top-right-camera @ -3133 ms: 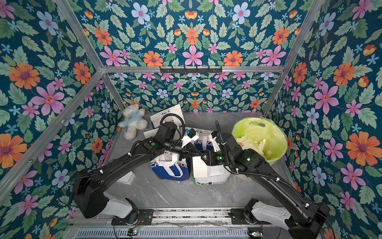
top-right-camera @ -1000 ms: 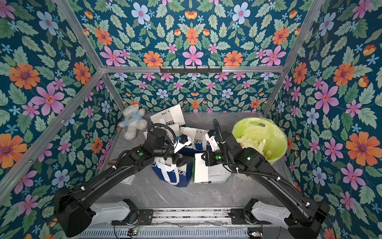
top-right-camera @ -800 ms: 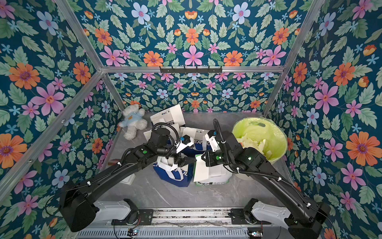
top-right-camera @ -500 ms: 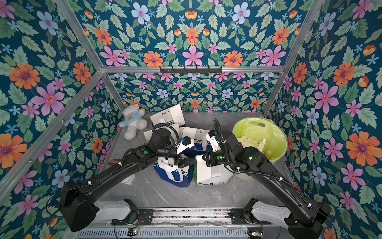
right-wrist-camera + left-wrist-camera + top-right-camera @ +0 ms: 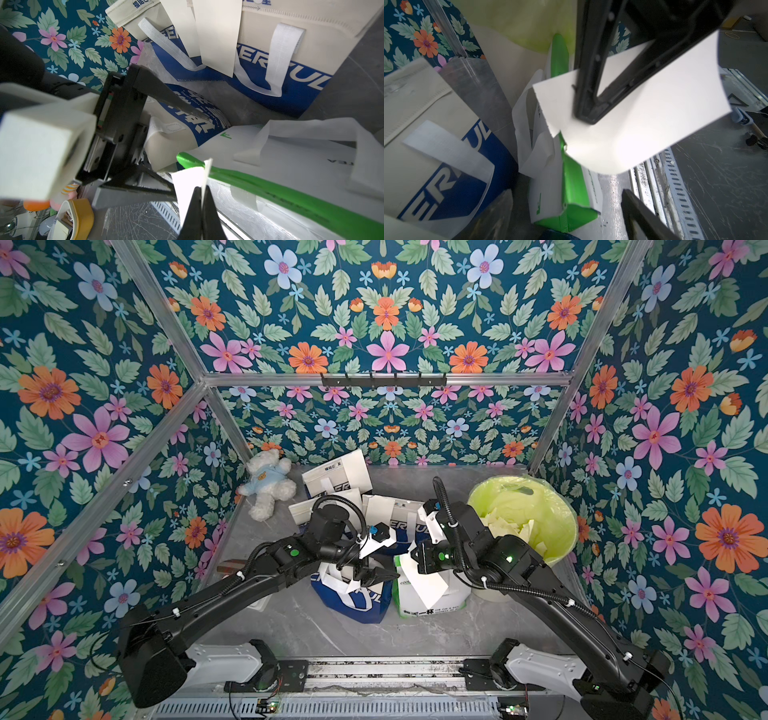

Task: Shred takeout receipts and throw away
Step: Tear off the takeout receipt from the takeout bag.

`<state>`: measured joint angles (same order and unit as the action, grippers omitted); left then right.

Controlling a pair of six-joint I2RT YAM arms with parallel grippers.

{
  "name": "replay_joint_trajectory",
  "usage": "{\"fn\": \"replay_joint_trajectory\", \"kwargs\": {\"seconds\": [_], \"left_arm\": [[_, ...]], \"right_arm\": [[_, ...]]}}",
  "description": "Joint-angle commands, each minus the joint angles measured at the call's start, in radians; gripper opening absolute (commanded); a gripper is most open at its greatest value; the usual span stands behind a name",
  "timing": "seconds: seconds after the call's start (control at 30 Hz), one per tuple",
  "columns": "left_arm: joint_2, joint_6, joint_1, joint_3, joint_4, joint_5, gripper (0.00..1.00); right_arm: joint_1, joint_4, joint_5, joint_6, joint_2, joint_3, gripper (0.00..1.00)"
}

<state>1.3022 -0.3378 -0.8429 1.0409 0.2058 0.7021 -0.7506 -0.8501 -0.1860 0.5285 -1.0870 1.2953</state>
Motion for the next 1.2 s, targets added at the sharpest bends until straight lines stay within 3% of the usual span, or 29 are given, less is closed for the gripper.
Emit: {"fn": "replay_joint_trajectory", "kwargs": {"seconds": [0.0,0.23,0.47,0.67,1.07,1.1,1.17], "left_arm": [[0.021,0.025,-0.024,-0.011,0.016,-0.066,0.84],[0.054,0.086,-0.051,-0.044,-0.116,-0.130,0.74],[0.129,0.111,-0.055,-0.010,-0.118,-0.153,0.35],[0.115,0.110,-0.054,-0.019,-0.128,-0.195,0.21],[0.051,0.074,-0.053,-0.023,-0.118,-0.282,0.12],[0.049,0.073,-0.052,-0.021,-0.118,-0.288,0.14],[0.039,0.079,-0.053,-0.015,-0.126,-0.338,0.37]], "right_arm": [[0.000,0.040,0.023,0.031,-0.004,0.005,0.00],[0.000,0.068,0.009,0.055,-0.005,-0.008,0.00],[-0.001,0.102,0.000,0.071,0.023,0.001,0.00],[0.000,0.133,0.017,0.088,0.071,-0.004,0.00],[-0.001,-0.041,0.249,0.033,0.114,0.088,0.00],[0.000,-0.052,0.266,0.027,0.118,0.097,0.00],[0.000,-0.066,0.298,0.014,0.139,0.107,0.00]]}}
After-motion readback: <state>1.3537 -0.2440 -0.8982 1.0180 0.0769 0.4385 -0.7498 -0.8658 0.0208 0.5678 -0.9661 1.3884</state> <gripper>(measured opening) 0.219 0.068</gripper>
